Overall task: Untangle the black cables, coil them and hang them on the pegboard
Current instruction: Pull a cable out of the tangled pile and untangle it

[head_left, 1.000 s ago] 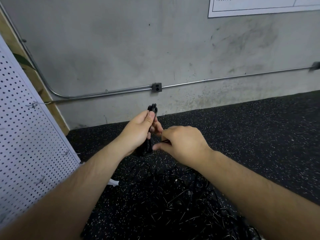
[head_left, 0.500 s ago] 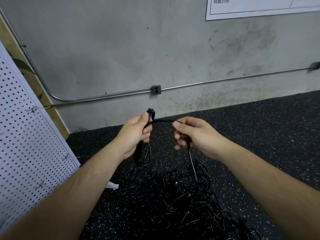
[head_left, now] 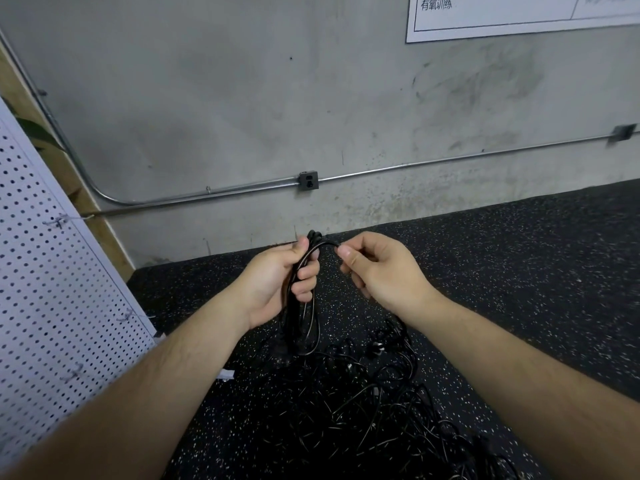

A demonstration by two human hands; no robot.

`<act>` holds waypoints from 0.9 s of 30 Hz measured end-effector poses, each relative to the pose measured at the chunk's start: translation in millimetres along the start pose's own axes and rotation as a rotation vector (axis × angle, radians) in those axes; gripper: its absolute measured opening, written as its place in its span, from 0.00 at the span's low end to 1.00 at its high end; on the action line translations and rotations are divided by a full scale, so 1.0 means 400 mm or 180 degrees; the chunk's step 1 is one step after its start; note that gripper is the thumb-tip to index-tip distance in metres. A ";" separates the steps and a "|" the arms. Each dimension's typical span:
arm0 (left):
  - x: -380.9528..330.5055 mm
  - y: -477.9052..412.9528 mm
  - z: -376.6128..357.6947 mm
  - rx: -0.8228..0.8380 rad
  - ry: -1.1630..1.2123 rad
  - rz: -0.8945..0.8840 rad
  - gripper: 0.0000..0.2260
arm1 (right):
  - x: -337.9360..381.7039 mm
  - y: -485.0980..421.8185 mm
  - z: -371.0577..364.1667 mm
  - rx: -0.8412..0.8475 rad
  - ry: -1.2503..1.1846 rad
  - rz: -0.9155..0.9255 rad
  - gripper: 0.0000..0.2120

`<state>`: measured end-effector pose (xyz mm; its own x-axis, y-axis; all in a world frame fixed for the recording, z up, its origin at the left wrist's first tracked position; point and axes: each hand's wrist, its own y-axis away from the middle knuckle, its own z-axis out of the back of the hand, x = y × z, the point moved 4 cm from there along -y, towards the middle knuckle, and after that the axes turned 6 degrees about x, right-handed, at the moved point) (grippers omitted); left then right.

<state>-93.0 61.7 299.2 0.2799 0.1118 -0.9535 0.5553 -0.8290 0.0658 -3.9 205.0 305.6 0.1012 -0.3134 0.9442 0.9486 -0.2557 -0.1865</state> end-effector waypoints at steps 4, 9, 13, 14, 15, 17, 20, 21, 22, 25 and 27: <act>-0.002 0.003 -0.004 0.0096 0.0148 0.0070 0.12 | 0.004 -0.001 -0.007 -0.0164 0.0350 0.0188 0.06; -0.013 0.006 -0.022 0.0707 0.0970 0.0298 0.14 | 0.005 0.001 -0.034 -0.0091 0.0468 0.0287 0.14; -0.020 0.011 -0.036 0.0987 0.1262 0.0362 0.14 | 0.001 0.016 -0.060 0.0495 -0.0191 -0.0280 0.19; -0.021 0.011 -0.034 0.0899 0.1246 0.0356 0.15 | 0.002 0.013 -0.065 0.0464 -0.0375 -0.0237 0.21; -0.021 0.010 -0.032 0.0768 0.1195 0.0331 0.15 | 0.003 0.008 -0.069 0.0387 -0.0478 -0.0188 0.23; -0.022 0.008 -0.030 0.0438 0.1030 0.0234 0.16 | 0.001 0.002 -0.075 0.0193 -0.0406 -0.0175 0.23; -0.013 0.003 -0.028 -0.0284 0.0389 0.0022 0.19 | 0.000 0.000 -0.081 0.0023 -0.0327 -0.0155 0.20; -0.010 0.003 -0.026 -0.0566 0.0102 -0.0075 0.20 | 0.003 -0.001 -0.083 -0.0005 -0.0295 -0.0110 0.18; -0.007 0.003 -0.024 -0.0808 -0.0129 -0.0177 0.22 | 0.008 -0.004 -0.085 -0.0057 -0.0282 -0.0086 0.18; -0.005 0.004 -0.030 -0.1134 -0.0375 -0.0383 0.26 | 0.022 -0.020 -0.085 -0.0283 -0.0206 -0.0118 0.17; -0.006 0.006 -0.032 -0.1077 -0.0295 -0.0332 0.25 | 0.031 -0.025 -0.085 -0.0307 -0.0042 -0.0106 0.18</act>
<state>-82.4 66.3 305.5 0.1445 0.1232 -0.9818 0.8091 -0.5859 0.0455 -22.2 172.6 309.8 0.0746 -0.2913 0.9537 0.9183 -0.3528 -0.1796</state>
